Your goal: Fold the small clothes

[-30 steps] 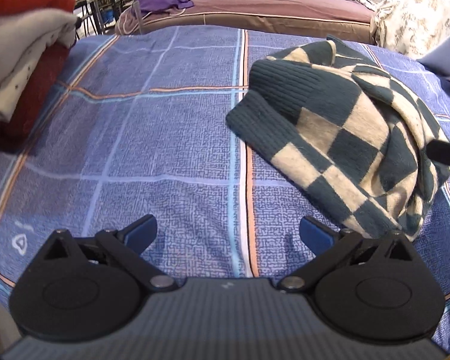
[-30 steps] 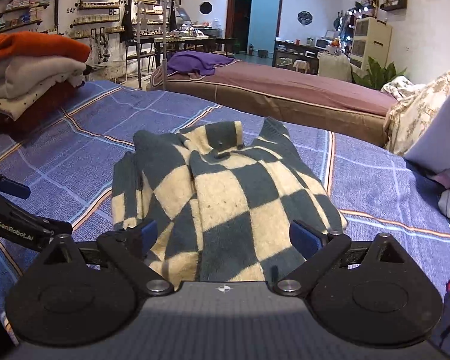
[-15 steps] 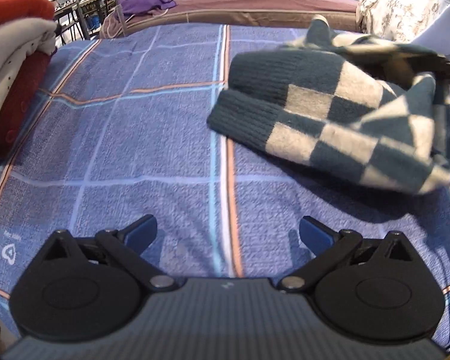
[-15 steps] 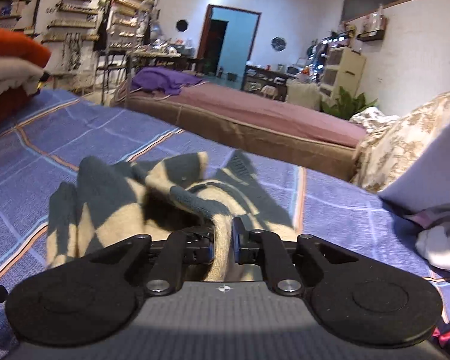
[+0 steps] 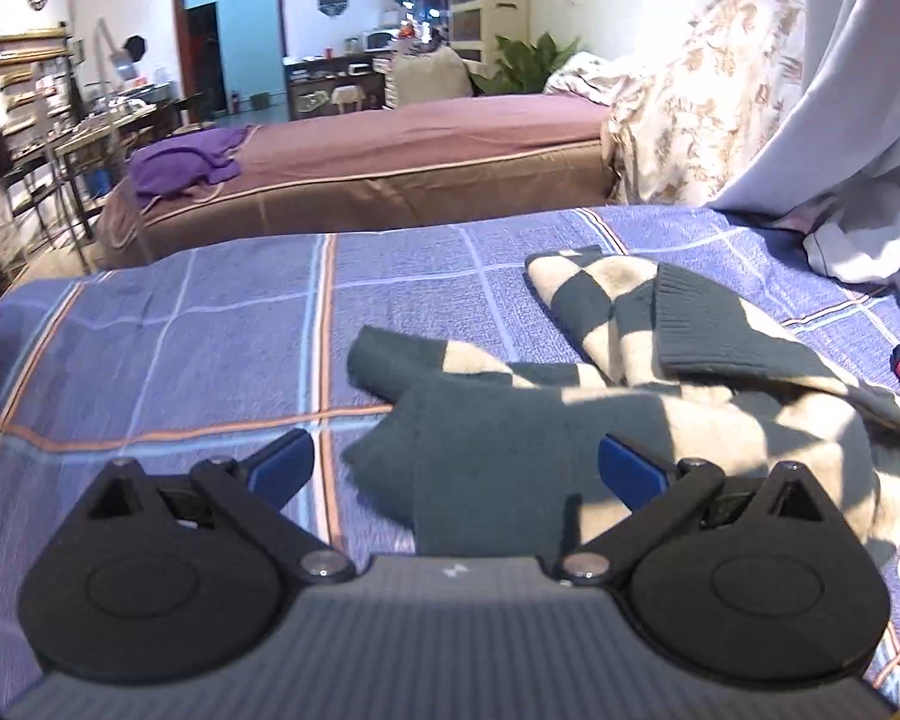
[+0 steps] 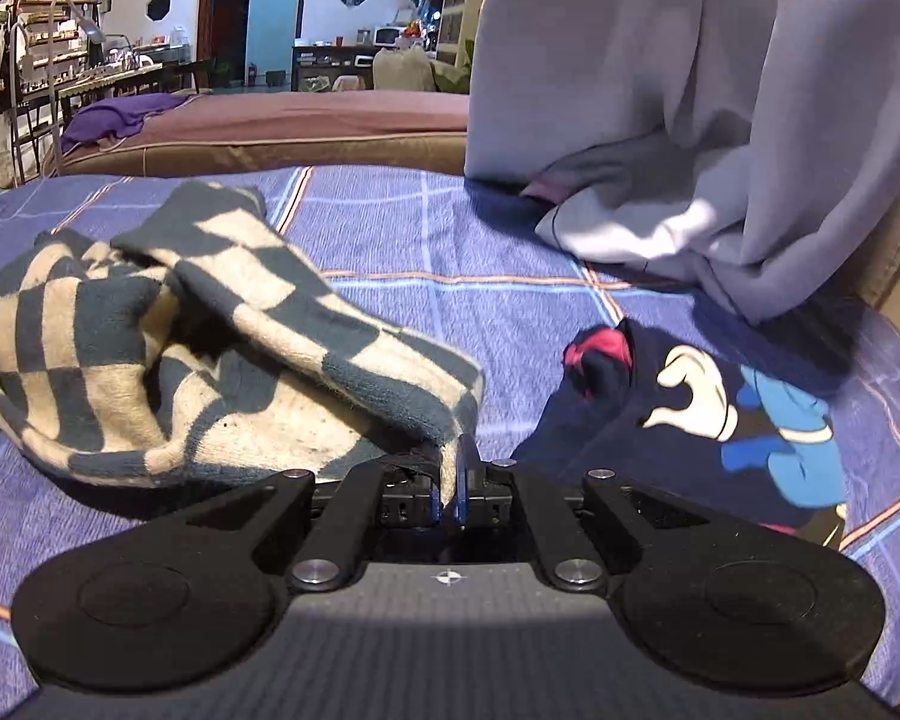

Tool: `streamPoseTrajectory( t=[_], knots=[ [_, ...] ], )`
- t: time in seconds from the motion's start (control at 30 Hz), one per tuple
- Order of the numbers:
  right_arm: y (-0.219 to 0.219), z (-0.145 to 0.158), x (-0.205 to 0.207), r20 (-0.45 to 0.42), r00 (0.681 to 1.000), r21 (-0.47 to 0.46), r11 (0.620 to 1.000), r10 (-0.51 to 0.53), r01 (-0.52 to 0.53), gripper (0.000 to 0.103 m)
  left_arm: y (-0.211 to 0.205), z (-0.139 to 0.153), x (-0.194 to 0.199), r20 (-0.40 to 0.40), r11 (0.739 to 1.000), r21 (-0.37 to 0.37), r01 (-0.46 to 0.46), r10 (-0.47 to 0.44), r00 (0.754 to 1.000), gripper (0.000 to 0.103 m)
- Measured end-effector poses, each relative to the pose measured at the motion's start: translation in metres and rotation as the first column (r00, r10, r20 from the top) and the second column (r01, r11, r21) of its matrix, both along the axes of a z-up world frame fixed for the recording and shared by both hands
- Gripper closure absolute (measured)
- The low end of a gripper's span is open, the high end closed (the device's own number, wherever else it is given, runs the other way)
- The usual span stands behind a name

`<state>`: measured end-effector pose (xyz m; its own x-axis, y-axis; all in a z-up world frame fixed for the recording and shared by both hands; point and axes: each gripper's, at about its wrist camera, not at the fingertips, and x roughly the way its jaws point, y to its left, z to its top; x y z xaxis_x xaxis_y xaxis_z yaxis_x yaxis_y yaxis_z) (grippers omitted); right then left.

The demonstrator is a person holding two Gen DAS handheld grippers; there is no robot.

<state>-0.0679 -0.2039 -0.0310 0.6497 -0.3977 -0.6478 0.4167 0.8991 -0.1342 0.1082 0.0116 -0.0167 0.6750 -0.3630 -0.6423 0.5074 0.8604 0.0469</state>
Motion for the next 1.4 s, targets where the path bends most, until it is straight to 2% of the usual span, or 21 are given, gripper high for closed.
streamPoseTrajectory(
  t=[0.1,0.13,0.17,0.2,0.23,0.27,0.3,0.37,0.53,0.6,0.67,0.73,0.8,0.9,1.0,1.1,1.13,1.17,1.27,1.33,1.4],
  knots=[
    [0.005,0.003,0.001,0.028,1.000,0.025,1.000,-0.014,0.013,0.089,-0.013,-0.022,0.033,-0.158,1.000,-0.025,0.011,-0.015,0.987,0.000],
    [0.004,0.005,0.001,0.039,0.999,0.035,0.999,-0.021,0.020,0.071,-0.017,-0.031,0.041,-0.217,0.998,-0.053,0.022,-0.033,0.976,0.000],
    [0.003,0.007,0.000,0.048,0.998,0.039,0.999,-0.029,0.027,0.061,-0.021,-0.041,0.047,-0.263,0.997,-0.071,0.021,-0.039,0.964,0.001],
    [0.003,0.008,0.000,0.057,0.998,0.043,0.999,-0.027,0.025,0.059,-0.025,-0.050,0.050,-0.290,0.997,-0.077,0.009,-0.031,0.957,0.002],
    [0.002,0.009,0.000,0.062,0.998,0.046,0.999,-0.020,0.017,0.059,-0.027,-0.057,0.050,-0.298,0.996,-0.089,-0.005,-0.022,0.954,0.012],
    [0.002,0.010,0.001,0.061,0.998,0.046,0.999,-0.013,0.010,0.058,-0.029,-0.059,0.050,-0.306,0.993,-0.116,-0.019,-0.018,0.952,0.029],
    [0.003,0.012,0.001,0.061,0.998,0.038,0.999,-0.006,0.004,0.058,-0.026,-0.061,0.047,-0.322,0.986,-0.165,-0.029,-0.026,0.946,0.040],
    [0.004,0.013,0.001,0.068,0.998,0.028,1.000,-0.006,0.004,0.048,-0.022,-0.060,0.039,-0.348,0.969,-0.245,-0.007,-0.081,0.934,0.088],
    [0.009,0.020,0.002,0.110,0.994,0.057,0.998,0.004,-0.011,0.031,-0.013,-0.038,0.004,-0.254,0.973,-0.222,0.071,-0.128,0.959,0.097],
    [0.014,0.023,0.004,0.146,0.989,0.071,0.997,0.030,-0.041,0.022,0.004,-0.027,-0.014,-0.272,0.957,-0.279,0.079,-0.158,0.949,0.097],
    [0.025,0.027,0.008,0.206,0.975,0.093,0.990,0.086,-0.107,0.004,0.024,-0.016,-0.042,-0.280,0.941,-0.321,0.108,-0.203,0.938,0.097],
    [0.039,0.029,0.016,0.239,0.953,0.116,0.969,0.185,-0.217,0.000,0.039,-0.009,-0.077,-0.273,0.940,-0.304,0.152,-0.239,0.932,0.097],
    [0.058,0.028,0.029,0.254,0.917,0.123,0.930,0.307,-0.346,0.000,0.056,-0.012,-0.111,-0.317,0.939,-0.296,0.175,-0.270,0.909,0.097],
    [0.095,0.023,0.051,0.253,0.828,0.094,0.839,0.501,-0.536,0.000,0.071,-0.026,-0.143,-0.387,0.945,-0.282,0.166,-0.270,0.882,0.097],
    [0.138,0.014,0.075,0.183,0.720,0.022,0.730,0.669,-0.684,0.000,0.086,-0.036,-0.149,-0.418,0.962,-0.252,0.103,-0.204,0.885,0.096],
    [0.173,0.007,0.097,0.113,0.638,-0.003,0.642,0.762,-0.766,0.000,0.095,-0.034,-0.144,-0.405,0.975,-0.206,0.080,-0.159,0.900,0.089],
    [0.182,0.003,0.105,0.086,0.626,-0.001,0.628,0.775,-0.778,0.000,0.097,-0.031,-0.142,-0.390,0.980,-0.181,0.080,-0.146,0.909,0.080],
    [0.188,-0.002,0.112,0.057,0.629,0.002,0.630,0.775,-0.777,0.000,0.100,-0.029,-0.141,-0.378,0.984,-0.159,0.074,-0.130,0.917,0.064],
    [0.199,-0.018,0.127,-0.012,0.646,0.056,0.645,0.764,-0.762,0.000,0.111,-0.026,-0.131,-0.341,0.999,-0.047,0.006,-0.022,0.940,0.042],
    [0.200,-0.029,0.131,-0.012,0.646,0.130,0.642,0.763,-0.756,0.000,0.123,-0.023,-0.124,-0.325,0.998,-0.041,-0.043,0.027,0.945,0.038],
    [0.198,-0.038,0.130,-0.021,0.666,0.152,0.661,0.745,-0.735,0.000,0.135,-0.018,-0.117,-0.313,0.995,-0.059,-0.080,0.058,0.948,0.035]
  ],
)
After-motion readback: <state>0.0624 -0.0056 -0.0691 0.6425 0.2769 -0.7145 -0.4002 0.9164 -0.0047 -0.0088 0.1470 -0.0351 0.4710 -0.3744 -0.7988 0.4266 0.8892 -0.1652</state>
